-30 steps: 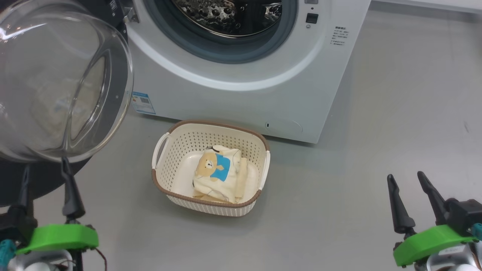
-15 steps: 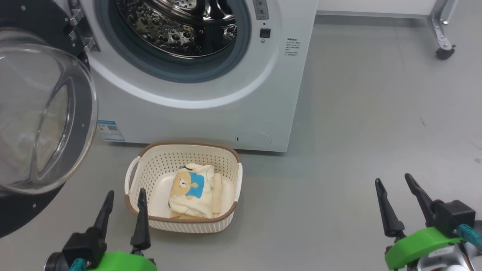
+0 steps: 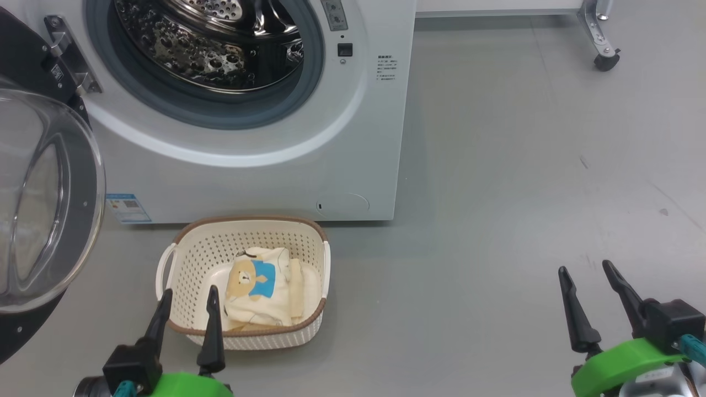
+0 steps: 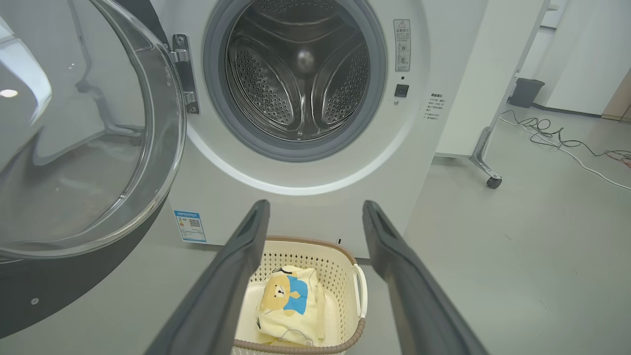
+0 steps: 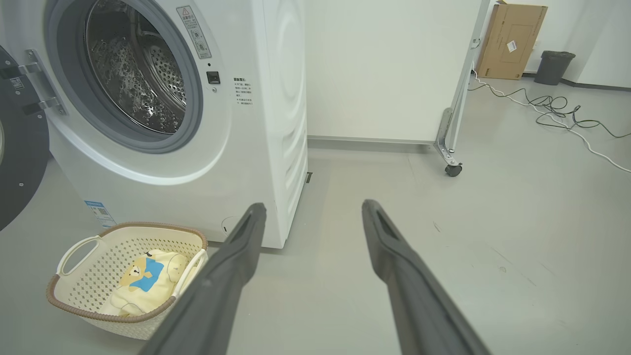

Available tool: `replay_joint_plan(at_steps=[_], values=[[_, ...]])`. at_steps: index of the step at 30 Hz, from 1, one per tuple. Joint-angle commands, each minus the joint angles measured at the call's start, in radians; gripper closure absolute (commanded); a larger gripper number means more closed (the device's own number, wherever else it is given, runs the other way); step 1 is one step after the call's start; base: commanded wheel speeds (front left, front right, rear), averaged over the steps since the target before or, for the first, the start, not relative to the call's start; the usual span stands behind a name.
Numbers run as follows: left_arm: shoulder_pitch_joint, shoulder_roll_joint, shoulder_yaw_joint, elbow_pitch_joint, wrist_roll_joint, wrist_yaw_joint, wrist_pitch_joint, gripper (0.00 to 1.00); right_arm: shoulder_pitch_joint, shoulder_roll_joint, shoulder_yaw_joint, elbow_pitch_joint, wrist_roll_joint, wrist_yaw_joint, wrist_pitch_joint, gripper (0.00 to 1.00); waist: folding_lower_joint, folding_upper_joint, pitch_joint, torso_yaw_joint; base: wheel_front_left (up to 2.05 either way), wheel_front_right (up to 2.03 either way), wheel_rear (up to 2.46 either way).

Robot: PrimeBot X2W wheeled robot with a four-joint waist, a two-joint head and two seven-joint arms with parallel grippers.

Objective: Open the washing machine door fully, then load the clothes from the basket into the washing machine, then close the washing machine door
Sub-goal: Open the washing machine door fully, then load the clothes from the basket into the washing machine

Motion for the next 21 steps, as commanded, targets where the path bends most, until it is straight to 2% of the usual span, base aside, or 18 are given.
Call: replay_joint_plan(at_steps=[1, 21], values=[[-0.059, 0.011, 0.034, -0.025, 0.011, 0.005, -0.012, 0.00, -0.033, -0.015, 0.019, -0.035, 0.004, 0.000, -0.006, 0.00, 0.0000, 0.0000, 0.003, -0.001, 0.00, 0.00, 0.00], [-0.077, 0.013, 0.026, -0.009, 0.022, 0.014, -0.018, 0.00, -0.038, -0.015, 0.025, -0.029, 0.019, 0.000, -0.017, 0.00, 0.0000, 0.0000, 0.019, 0.011, 0.04, -0.04, 0.00]])
